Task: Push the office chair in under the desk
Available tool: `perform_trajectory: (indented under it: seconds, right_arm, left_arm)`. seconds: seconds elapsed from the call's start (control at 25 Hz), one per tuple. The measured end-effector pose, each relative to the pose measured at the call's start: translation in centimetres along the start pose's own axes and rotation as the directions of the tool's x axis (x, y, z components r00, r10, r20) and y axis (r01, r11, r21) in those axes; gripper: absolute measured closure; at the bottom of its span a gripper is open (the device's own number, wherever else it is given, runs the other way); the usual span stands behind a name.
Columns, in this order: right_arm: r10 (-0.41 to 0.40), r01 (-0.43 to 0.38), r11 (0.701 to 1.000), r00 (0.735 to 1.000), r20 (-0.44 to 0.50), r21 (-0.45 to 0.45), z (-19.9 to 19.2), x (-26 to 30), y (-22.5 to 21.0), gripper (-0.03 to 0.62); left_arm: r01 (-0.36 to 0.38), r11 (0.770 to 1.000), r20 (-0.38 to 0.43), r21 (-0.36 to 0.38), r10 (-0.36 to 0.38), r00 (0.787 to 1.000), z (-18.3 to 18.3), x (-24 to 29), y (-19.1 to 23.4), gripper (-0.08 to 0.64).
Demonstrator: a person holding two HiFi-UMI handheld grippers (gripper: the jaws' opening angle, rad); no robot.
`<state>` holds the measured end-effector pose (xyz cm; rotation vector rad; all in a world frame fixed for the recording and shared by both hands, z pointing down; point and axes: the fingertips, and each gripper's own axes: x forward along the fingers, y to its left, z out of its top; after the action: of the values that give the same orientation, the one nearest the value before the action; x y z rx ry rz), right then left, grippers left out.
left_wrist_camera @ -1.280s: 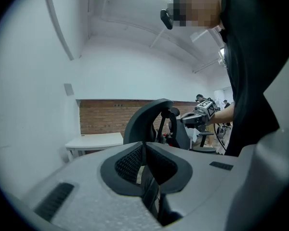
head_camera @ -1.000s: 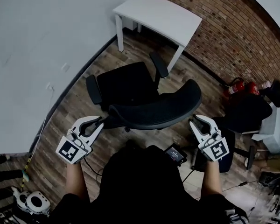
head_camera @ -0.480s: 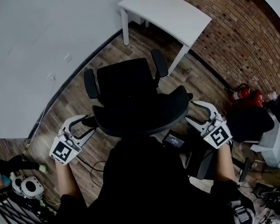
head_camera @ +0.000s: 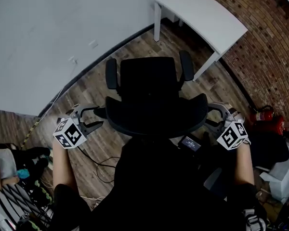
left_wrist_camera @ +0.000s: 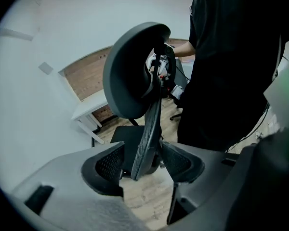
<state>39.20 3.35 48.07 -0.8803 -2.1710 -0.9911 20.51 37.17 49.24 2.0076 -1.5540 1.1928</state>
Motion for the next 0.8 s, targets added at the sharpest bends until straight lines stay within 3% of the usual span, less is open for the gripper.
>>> perform_trajectory:
  seconds: [0.24,0.4,0.6,0.8]
  right_arm:
    - [0.094,-0.094,0.995,0.995,-0.02,-0.032,0.1,1.6,0.1,0.345]
    - [0.152,-0.153,0.988,0.987,-0.051,-0.022,-0.1,2.6,0.1,0.345]
    - [0.218,-0.22,0.975,0.973,-0.069,-0.023,-0.3,3.1,0.6,0.357]
    - [0.235,-0.24,0.969,0.968,-0.089,-0.054,-0.6,3.4,0.8,0.388]
  left_arm:
    - [0.079,0.995,-0.117,0.067,-0.071,0.991,-1.8,1.2,-0.8,0.324]
    - [0.126,0.983,-0.221,0.133,-0.094,0.971,-2.6,2.3,-0.9,0.324]
    - [0.133,0.978,-0.228,0.159,-0.094,0.969,-1.7,3.2,-0.9,0.325]
    - [0.135,0.974,-0.228,0.183,-0.091,0.969,-1.3,3.8,-1.5,0.325]
